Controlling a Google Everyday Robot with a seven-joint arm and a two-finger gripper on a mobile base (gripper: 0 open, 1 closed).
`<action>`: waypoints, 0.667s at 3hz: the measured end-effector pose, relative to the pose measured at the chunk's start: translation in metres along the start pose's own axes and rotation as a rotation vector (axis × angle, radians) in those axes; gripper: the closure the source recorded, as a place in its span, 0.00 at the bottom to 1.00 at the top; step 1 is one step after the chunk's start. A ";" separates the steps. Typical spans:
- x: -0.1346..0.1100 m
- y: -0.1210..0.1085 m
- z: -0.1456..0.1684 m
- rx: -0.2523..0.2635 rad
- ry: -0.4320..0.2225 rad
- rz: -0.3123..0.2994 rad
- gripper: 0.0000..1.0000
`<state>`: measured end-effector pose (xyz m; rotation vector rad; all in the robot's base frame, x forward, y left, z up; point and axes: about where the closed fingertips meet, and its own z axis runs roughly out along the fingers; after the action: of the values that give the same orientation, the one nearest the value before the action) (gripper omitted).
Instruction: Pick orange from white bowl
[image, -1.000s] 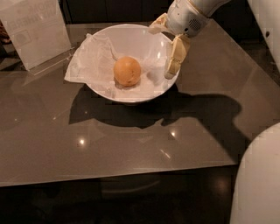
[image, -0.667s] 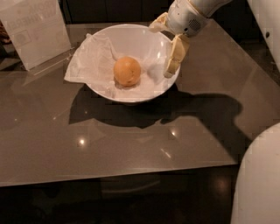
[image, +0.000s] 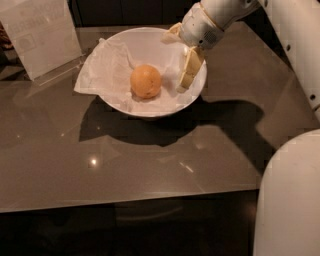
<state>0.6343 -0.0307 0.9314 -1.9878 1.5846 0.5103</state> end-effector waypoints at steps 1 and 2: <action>-0.008 -0.011 0.043 -0.093 -0.048 -0.025 0.00; -0.009 -0.016 0.048 -0.083 -0.054 -0.023 0.00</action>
Offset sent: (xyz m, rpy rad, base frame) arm 0.0090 0.0305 -0.0236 0.0215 0.0571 0.0747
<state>0.6498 0.0084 0.9023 -2.0330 1.5285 0.6247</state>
